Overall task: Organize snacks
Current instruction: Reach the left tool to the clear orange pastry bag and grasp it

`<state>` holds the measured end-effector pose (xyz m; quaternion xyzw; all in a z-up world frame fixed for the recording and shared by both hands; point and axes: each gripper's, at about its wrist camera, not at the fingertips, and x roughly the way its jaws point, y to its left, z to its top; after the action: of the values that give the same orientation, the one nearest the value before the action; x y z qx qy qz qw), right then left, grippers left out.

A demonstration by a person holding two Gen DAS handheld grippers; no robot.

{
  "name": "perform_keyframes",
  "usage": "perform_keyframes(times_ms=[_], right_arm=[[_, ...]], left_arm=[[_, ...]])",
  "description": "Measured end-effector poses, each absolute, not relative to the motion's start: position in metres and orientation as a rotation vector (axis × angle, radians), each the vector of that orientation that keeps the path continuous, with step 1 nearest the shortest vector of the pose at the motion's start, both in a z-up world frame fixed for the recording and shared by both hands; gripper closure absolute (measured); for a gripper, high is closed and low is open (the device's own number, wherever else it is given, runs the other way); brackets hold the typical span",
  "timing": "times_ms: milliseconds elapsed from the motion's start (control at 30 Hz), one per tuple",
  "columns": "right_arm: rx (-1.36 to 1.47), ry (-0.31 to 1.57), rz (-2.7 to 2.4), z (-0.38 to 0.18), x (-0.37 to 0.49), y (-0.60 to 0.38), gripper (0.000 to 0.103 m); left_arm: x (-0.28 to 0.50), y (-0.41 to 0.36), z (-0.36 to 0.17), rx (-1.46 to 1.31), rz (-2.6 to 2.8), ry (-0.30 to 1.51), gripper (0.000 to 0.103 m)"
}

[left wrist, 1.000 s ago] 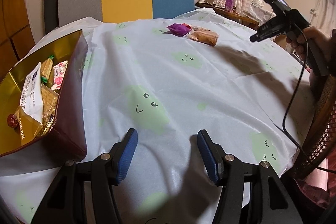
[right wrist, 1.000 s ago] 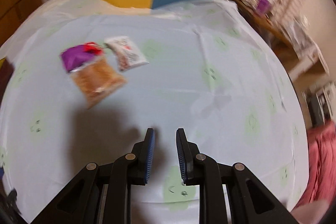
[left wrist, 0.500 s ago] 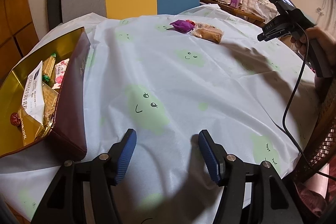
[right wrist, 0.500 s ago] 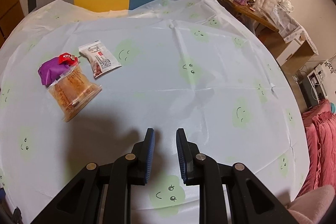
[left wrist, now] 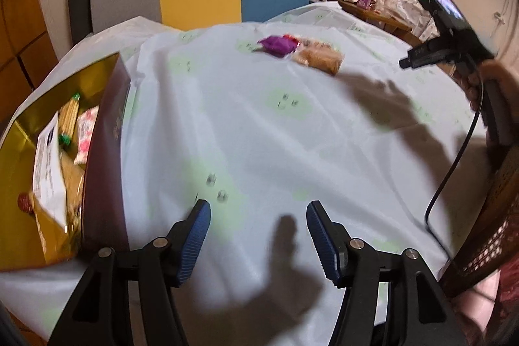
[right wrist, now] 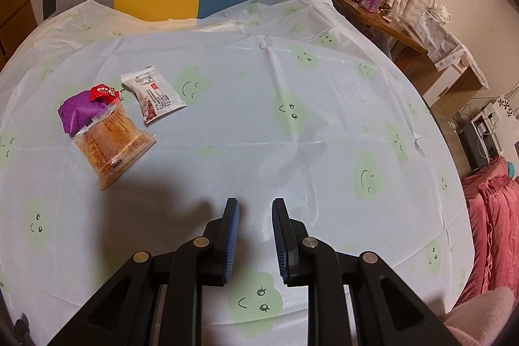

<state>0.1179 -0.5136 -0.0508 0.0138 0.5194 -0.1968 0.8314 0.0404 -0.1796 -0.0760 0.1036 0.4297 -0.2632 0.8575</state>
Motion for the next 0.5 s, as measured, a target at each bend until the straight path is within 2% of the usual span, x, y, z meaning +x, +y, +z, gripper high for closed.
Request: perform_keyframes(times_ms=[133,233,367,500], right_arm=[[0.04,1.094,-0.432,-0.048,0.117,-0.517,0.082],[0.054,1.084,-0.437,-0.046,0.117,-0.52,0.082],[0.072,1.083,-0.446,-0.045,0.117,-0.523,0.082],[0.088,1.08,-0.45,-0.044,0.116,-0.527,0.082]], left_arm=[[0.062,-0.197,-0.06,0.183,-0.575,0.906,0.041],[0.083,-0.212,-0.049,0.131,-0.597,0.922,0.046],[0.113,-0.237,-0.04,0.058,-0.621,0.965,0.057],[0.139,-0.267,-0.041,0.018,-0.622,1.005,0.057]])
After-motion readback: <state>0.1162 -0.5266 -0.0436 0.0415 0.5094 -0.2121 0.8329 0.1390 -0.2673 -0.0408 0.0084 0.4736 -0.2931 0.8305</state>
